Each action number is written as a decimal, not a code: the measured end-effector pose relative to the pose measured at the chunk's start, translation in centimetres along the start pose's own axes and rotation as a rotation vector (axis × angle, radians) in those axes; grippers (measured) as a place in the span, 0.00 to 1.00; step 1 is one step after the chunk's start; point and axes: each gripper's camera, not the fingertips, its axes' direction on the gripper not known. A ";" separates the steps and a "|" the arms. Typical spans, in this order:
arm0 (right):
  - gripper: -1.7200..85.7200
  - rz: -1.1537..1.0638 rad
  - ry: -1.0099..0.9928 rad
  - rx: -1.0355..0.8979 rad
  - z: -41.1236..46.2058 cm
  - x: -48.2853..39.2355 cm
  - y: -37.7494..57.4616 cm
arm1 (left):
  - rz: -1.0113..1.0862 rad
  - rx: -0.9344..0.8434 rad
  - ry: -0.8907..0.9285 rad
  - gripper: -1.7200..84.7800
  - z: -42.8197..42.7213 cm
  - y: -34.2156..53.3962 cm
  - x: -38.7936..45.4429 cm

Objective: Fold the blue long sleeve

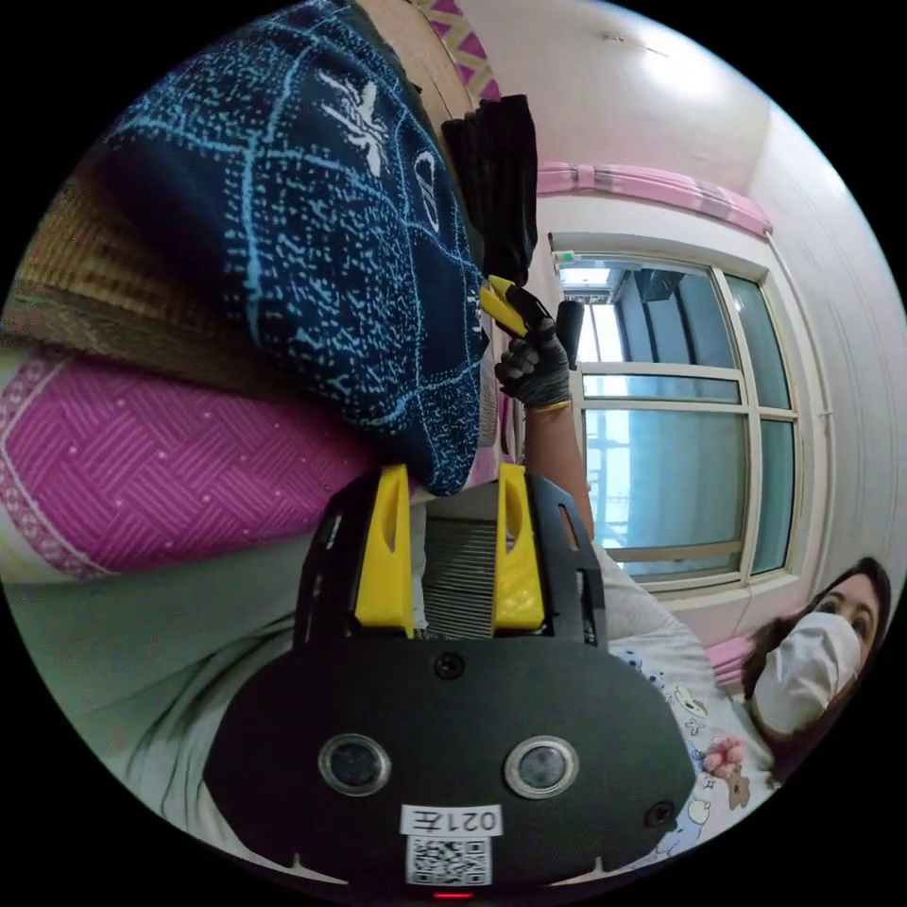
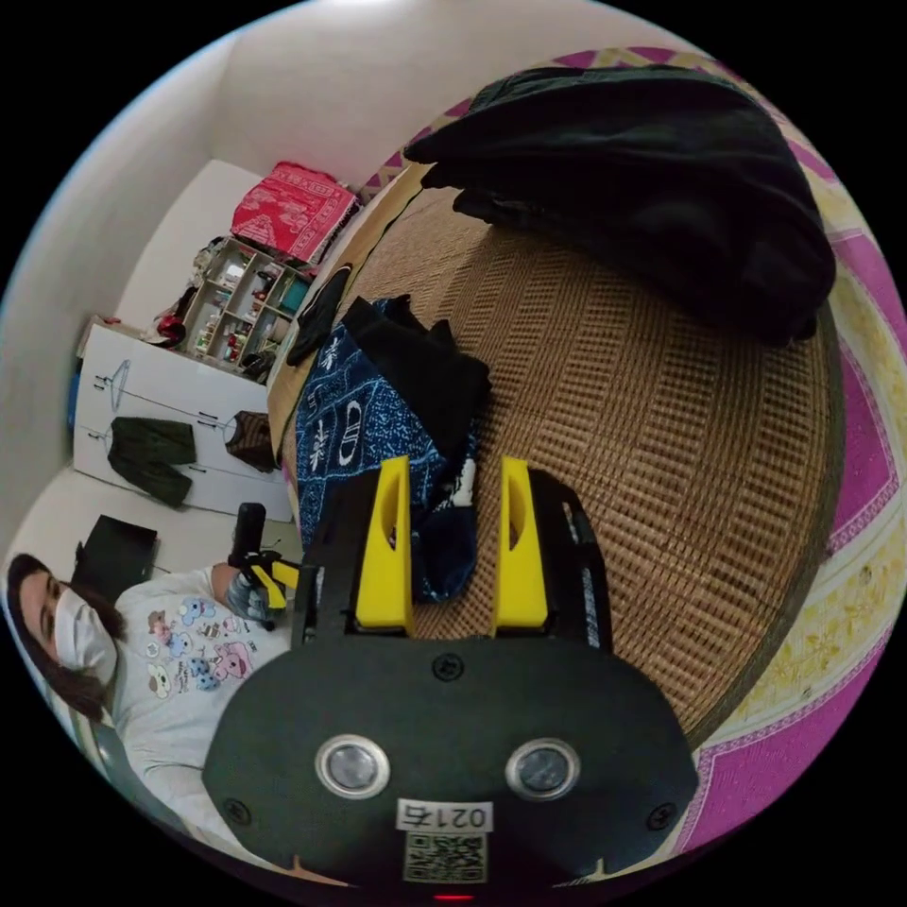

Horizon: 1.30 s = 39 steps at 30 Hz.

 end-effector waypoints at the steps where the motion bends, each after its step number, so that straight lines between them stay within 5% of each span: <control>1: 0.17 0.005 -0.016 -0.005 0.1 0.3 -0.3 | 0.008 -0.010 0.000 0.17 0.7 -0.1 0.2; 12: 0.07 0.031 -0.217 -0.111 2.3 2.2 -4.1 | 0.020 -0.064 0.109 0.02 1.4 -0.7 -0.7; 21: 0.06 -0.089 -0.268 -0.063 3.0 -9.1 -13.8 | 0.229 0.213 0.170 0.01 -14.2 -2.8 3.5; 26: 0.08 -0.082 -0.259 -0.093 11.9 -14.2 -23.2 | 0.129 0.495 0.042 0.01 -26.1 -5.3 0.7; 32: 0.13 -0.075 -0.025 -0.068 20.3 -16.3 -28.4 | -0.137 0.700 -0.011 0.05 -32.6 -6.2 -7.3; 39: 0.11 -0.563 0.068 -0.239 22.2 -24.7 -19.9 | 0.147 0.720 -0.356 0.09 -34.5 -5.5 -2.5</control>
